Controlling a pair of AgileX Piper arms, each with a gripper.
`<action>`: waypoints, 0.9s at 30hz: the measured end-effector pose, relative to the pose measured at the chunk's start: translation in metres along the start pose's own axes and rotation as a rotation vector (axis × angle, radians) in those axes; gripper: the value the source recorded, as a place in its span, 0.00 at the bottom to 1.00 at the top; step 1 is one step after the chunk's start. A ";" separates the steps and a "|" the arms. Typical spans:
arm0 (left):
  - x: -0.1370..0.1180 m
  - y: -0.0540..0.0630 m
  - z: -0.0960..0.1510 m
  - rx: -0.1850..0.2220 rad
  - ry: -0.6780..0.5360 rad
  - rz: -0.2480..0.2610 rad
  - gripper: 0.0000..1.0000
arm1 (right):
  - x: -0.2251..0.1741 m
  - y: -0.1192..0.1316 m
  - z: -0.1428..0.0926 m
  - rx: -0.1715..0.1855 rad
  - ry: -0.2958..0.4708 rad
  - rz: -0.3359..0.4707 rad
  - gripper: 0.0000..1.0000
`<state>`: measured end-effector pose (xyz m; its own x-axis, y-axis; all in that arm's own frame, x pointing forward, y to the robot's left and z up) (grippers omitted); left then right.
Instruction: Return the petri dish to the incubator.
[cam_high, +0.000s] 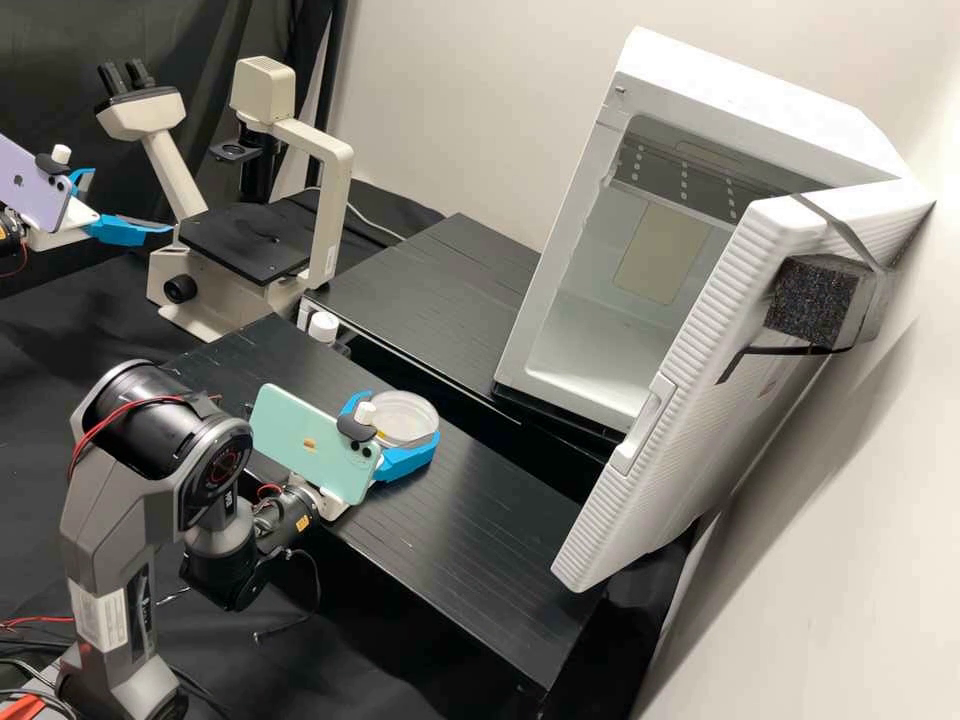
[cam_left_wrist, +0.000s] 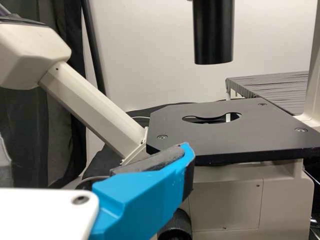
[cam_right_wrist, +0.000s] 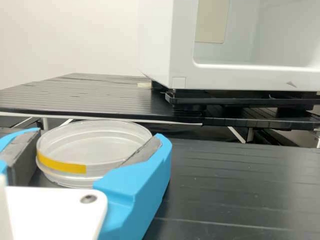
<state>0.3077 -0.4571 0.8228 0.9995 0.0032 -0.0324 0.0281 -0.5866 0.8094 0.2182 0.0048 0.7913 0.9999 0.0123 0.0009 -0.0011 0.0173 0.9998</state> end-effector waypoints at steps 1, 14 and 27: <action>0.000 0.000 0.000 0.000 0.000 0.000 1.00 | 0.000 0.000 0.000 0.000 -0.001 0.001 0.00; 0.000 0.000 0.000 0.000 0.000 0.000 1.00 | 0.014 0.052 0.024 0.002 -0.072 0.123 0.00; 0.000 0.000 0.000 0.000 0.000 0.000 1.00 | 0.089 0.138 0.038 -0.028 -0.050 0.339 0.00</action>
<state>0.3077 -0.4571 0.8228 0.9995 0.0032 -0.0324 0.0281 -0.5866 0.8094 0.3076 -0.0295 0.9295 0.9419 -0.0272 0.3349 -0.3334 0.0476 0.9416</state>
